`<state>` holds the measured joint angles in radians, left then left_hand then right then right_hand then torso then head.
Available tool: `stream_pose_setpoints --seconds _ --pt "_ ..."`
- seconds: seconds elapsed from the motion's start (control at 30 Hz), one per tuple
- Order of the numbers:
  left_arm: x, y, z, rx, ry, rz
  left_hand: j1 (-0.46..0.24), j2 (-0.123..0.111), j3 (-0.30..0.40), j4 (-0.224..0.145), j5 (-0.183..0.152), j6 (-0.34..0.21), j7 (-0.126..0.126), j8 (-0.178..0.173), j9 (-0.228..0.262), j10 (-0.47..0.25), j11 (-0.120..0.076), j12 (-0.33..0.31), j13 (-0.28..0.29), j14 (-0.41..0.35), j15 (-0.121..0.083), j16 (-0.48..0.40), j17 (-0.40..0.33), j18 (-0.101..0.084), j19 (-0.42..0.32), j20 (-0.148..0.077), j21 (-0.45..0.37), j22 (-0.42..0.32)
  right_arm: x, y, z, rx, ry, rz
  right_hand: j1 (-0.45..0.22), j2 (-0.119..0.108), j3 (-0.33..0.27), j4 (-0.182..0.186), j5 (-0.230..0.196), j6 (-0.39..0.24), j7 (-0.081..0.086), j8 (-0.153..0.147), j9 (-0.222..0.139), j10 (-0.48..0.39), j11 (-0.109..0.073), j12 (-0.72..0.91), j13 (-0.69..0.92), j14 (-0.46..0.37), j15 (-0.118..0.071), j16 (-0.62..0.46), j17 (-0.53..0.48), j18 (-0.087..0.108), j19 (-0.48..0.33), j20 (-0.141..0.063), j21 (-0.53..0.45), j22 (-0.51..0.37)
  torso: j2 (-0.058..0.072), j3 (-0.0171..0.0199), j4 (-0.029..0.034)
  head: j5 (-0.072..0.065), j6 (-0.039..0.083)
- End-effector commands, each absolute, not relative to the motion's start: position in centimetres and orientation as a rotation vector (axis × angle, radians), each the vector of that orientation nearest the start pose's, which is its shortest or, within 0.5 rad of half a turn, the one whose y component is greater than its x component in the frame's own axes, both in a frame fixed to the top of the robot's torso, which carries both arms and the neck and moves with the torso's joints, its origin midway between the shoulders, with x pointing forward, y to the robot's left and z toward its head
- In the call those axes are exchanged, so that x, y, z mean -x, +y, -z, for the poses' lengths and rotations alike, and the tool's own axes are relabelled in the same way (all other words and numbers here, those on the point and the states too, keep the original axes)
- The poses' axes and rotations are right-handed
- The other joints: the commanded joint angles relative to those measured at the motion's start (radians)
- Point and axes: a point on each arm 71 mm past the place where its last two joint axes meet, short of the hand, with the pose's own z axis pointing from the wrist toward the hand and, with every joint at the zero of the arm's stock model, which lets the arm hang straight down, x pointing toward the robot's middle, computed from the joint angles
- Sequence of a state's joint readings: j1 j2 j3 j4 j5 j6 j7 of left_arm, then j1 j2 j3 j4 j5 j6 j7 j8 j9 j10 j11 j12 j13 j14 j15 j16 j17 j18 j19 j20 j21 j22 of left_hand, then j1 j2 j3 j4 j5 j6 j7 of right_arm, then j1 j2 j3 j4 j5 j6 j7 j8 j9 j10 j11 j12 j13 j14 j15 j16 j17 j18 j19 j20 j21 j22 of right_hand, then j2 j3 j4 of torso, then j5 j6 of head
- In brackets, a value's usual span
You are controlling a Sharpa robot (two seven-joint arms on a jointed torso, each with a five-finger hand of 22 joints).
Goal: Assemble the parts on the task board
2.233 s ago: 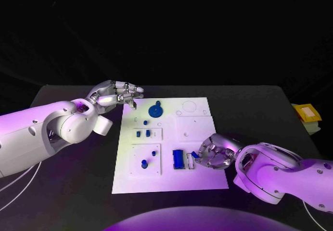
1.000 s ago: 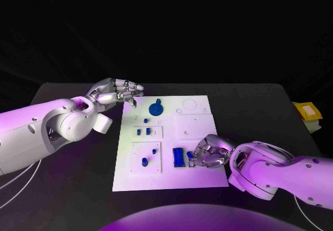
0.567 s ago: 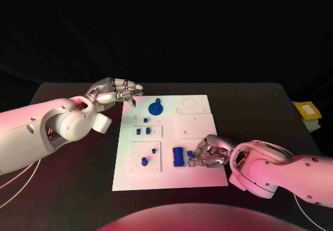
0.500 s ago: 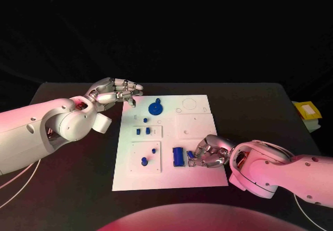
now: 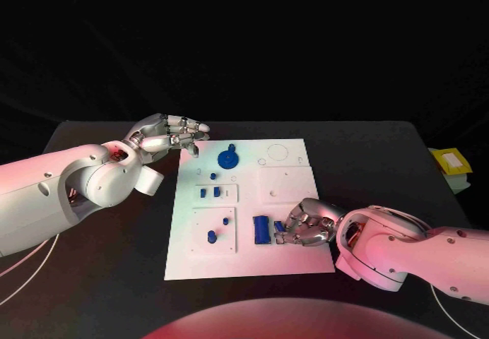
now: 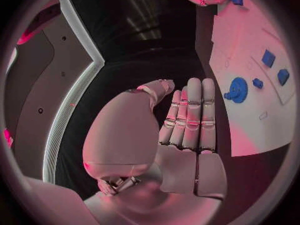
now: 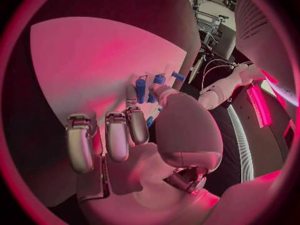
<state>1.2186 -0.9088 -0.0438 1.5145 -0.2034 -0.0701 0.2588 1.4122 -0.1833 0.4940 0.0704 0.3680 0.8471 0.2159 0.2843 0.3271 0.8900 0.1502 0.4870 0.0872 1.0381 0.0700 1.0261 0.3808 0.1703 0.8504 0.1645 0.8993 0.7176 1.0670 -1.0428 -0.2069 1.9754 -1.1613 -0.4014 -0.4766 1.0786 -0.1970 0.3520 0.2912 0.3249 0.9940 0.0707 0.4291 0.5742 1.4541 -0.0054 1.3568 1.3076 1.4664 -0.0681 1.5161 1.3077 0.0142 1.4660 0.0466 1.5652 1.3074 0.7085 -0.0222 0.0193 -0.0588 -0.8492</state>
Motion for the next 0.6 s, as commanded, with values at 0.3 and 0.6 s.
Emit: stream_pose_setpoints --seconds 0.3,0.6 --pt "-48.44 22.62 17.6 0.885 1.697 1.575 -0.01 0.003 0.005 0.0 0.003 -0.01 0.007 0.005 0.001 -0.006 0.002 0.002 -0.001 -0.005 0.001 0.005 -0.001 0.013 -0.009 0.0 0.002 0.001 -33.5 -19.27 26.32 -0.316 2.145 -0.656 -0.02 0.002 -0.018 0.001 -0.01 0.004 0.001 -0.005 -0.002 0.003 0.002 0.001 0.1 0.077 0.001 -0.003 0.127 -0.014 0.105 -0.005 0.006 0.263 0.0 0.0001 0.0001 0.001 -0.002" --pt "-48.46 22.67 17.62 0.886 1.697 1.573 -0.011 0.003 0.005 0.0 0.003 -0.011 0.007 0.007 0.002 -0.008 0.002 0.005 -0.002 -0.006 0.002 0.006 -0.002 0.013 -0.009 0.001 0.002 0.001 -33.29 -19.38 26.17 -0.31 2.145 -0.663 -0.025 0.01 -0.025 0.0 0.0 0.004 0.0 -0.006 -0.003 0.004 0.002 0.002 0.101 0.077 0.001 -0.003 0.127 -0.014 0.105 -0.005 0.006 0.263 0.0 0.0002 0.0007 0.001 -0.004"
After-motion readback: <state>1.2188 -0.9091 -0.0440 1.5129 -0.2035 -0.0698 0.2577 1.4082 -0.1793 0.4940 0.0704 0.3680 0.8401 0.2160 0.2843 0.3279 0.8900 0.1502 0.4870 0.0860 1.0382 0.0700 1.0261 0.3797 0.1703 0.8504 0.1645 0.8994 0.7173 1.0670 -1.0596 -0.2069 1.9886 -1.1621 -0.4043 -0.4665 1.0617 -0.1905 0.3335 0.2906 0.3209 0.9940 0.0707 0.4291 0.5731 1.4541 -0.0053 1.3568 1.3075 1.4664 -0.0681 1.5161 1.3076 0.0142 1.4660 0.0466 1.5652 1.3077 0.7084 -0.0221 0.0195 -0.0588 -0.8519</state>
